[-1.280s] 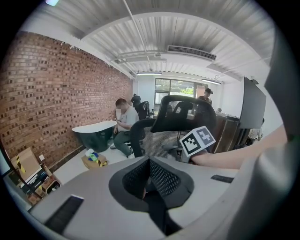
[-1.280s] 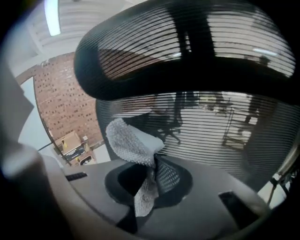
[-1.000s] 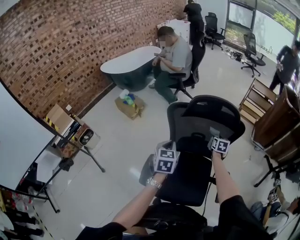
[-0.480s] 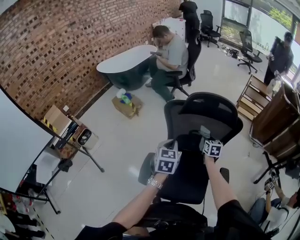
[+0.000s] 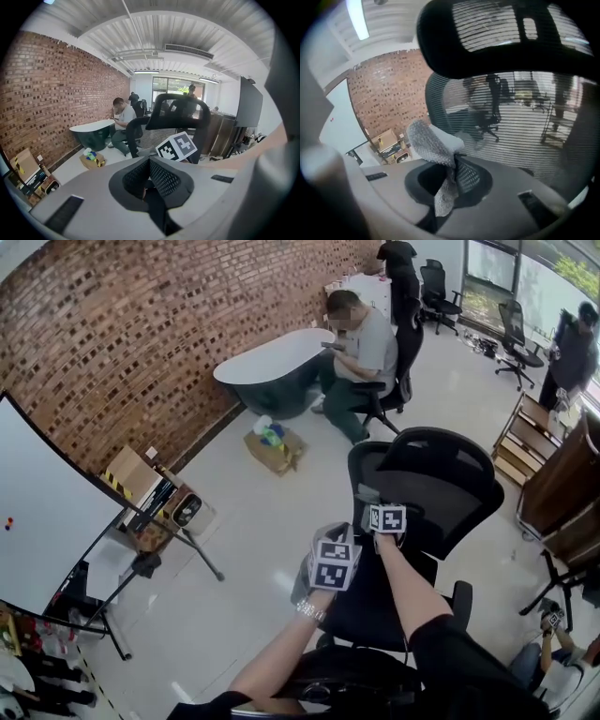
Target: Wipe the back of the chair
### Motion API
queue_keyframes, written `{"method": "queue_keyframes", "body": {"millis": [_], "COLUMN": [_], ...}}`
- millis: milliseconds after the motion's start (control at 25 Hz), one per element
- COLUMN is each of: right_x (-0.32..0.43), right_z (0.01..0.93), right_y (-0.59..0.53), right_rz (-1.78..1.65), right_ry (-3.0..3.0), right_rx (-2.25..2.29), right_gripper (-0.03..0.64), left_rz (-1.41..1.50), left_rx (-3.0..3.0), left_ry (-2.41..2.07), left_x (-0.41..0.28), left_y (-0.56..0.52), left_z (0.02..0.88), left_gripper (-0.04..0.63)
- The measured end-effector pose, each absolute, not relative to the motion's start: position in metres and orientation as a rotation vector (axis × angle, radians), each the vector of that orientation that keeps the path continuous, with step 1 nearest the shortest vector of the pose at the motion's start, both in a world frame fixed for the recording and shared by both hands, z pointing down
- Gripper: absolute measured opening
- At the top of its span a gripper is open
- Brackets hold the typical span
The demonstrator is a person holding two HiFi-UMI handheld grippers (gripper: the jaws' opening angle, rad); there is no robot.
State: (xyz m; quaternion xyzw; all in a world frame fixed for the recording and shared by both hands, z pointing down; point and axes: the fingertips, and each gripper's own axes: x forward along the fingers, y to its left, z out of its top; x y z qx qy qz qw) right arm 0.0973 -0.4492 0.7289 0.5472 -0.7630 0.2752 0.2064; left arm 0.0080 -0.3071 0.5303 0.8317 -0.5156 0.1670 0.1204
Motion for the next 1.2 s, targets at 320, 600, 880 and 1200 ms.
{"method": "queue_keyframes", "body": {"millis": [320, 600, 880, 1200], "right_x": [0.25, 0.427, 0.411, 0.171], "right_z": [0.742, 0.752, 0.743, 0.743], "right_y": [-0.426, -0.341, -0.333, -0.392], "right_rz": [0.774, 0.831, 0.744, 0.714], "right_ry": [-1.862, -1.505, -1.663, -2.088], "right_rx": [1.787, 1.966, 1.916, 1.558], "right_gripper": [0.028, 0.028, 0.028, 0.026], "left_rz": [0.472, 0.464, 0.456, 0.475], "left_rx": [2.443, 2.494, 2.458, 2.403], "left_ry": [-1.48, -1.393, -1.432, -1.511], "left_x": [0.006, 0.038, 0.03, -0.002], "left_y": [-0.317, -0.308, -0.307, -0.302], "left_z": [0.529, 0.528, 0.538, 0.526], "left_gripper": [0.003, 0.003, 0.003, 0.003]}}
